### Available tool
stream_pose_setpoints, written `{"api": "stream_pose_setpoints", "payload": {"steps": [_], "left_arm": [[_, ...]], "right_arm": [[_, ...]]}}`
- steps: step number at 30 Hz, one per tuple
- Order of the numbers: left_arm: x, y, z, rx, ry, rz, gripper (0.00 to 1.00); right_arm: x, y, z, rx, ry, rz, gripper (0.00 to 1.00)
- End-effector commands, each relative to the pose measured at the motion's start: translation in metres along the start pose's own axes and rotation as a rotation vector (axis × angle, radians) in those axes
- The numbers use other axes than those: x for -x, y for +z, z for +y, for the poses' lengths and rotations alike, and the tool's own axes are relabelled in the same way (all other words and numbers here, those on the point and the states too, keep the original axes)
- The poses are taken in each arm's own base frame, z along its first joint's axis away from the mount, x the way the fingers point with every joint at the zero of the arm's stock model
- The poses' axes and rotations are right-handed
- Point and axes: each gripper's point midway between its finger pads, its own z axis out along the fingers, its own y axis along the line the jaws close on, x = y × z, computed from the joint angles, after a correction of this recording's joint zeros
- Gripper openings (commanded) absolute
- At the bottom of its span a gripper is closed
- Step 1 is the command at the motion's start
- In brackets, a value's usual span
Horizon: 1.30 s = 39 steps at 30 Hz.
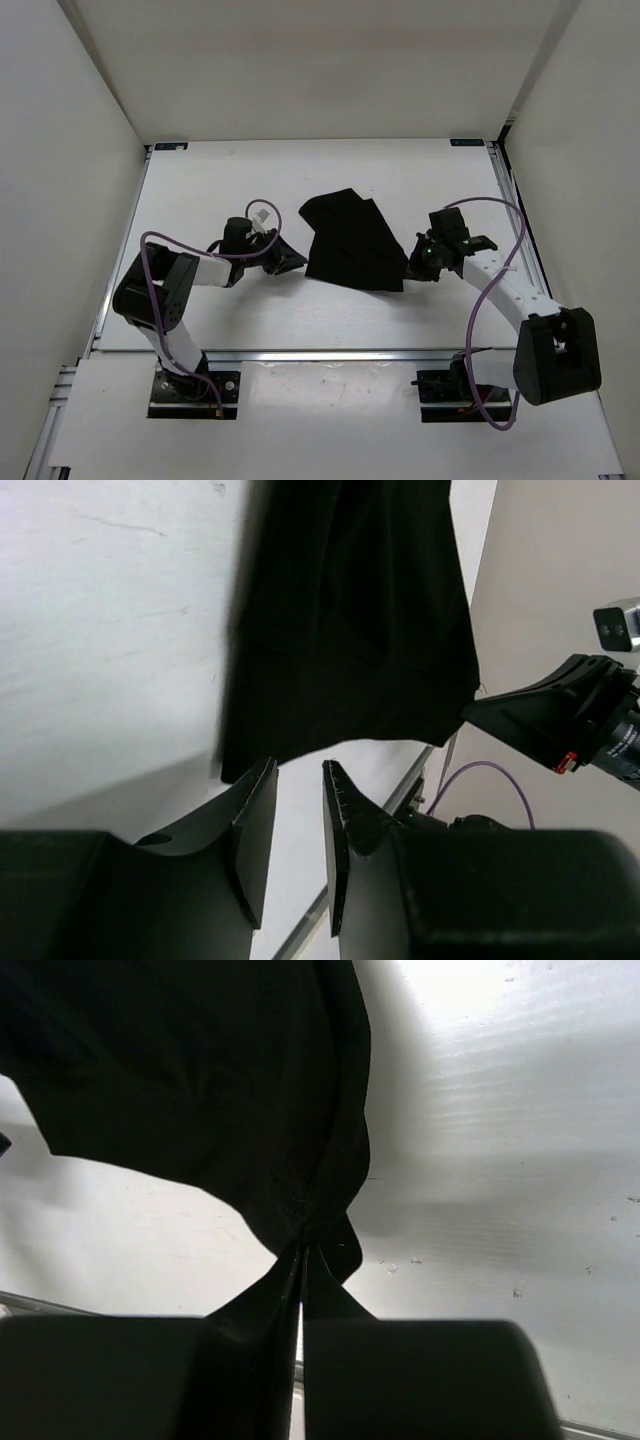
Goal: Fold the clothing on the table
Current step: Flatten the skirt out
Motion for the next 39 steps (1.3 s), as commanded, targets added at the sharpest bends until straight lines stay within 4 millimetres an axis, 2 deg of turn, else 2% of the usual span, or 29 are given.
{"api": "stream_pose_setpoints", "payload": {"steps": [1,5,10,15,18,21,22,29,31,32,34,35,36,38,39], "left_arm": [[0.005,0.016,-0.015,-0.045,0.082,-0.028,0.36],[-0.001,0.026,-0.009,-0.012,0.139,-0.016,0.37],[0.0,0.027,0.0,0.047,0.189,-0.004,0.39],[0.016,0.023,-0.001,0.066,0.238,-0.024,0.4],[0.029,0.018,0.004,0.125,0.275,-0.041,0.43],[0.03,0.016,0.014,0.179,0.307,-0.028,0.43],[0.027,0.016,0.019,0.194,0.301,-0.022,0.42],[0.011,0.021,0.023,0.191,0.296,0.014,0.44],[-0.003,0.023,0.027,0.193,0.282,0.039,0.44],[-0.005,0.025,0.025,0.175,0.28,0.034,0.44],[-0.026,0.027,0.025,0.137,0.236,0.077,0.44],[-0.028,0.03,0.022,0.118,0.225,0.075,0.43],[-0.037,0.034,0.025,0.127,0.228,0.099,0.38],[-0.041,0.039,0.022,0.13,0.252,0.116,0.15],[-0.041,0.037,0.025,0.147,0.248,0.114,0.0]], "right_arm": [[0.0,-0.001,0.006,0.039,0.012,-0.021,0.0],[0.002,-0.006,0.008,0.047,0.011,-0.025,0.0],[-0.003,-0.005,0.011,0.066,0.007,-0.022,0.0],[-0.01,-0.003,0.009,0.078,0.015,0.0,0.0],[-0.007,-0.002,0.009,0.078,0.014,-0.003,0.0],[-0.007,-0.001,0.01,0.084,0.012,0.003,0.0],[-0.007,0.001,0.009,0.081,0.012,0.014,0.0],[-0.004,0.001,0.012,0.086,0.012,0.015,0.0],[-0.005,0.003,0.011,0.086,0.013,0.02,0.0],[-0.004,0.003,0.011,0.087,0.01,0.017,0.0],[-0.005,0.003,0.011,0.089,0.018,0.021,0.0],[-0.007,0.004,0.008,0.081,0.018,0.028,0.0],[-0.004,0.002,0.008,0.081,0.024,0.019,0.0],[-0.004,0.001,0.01,0.096,0.021,0.018,0.0],[-0.003,0.002,0.008,0.093,0.032,0.017,0.0]]}}
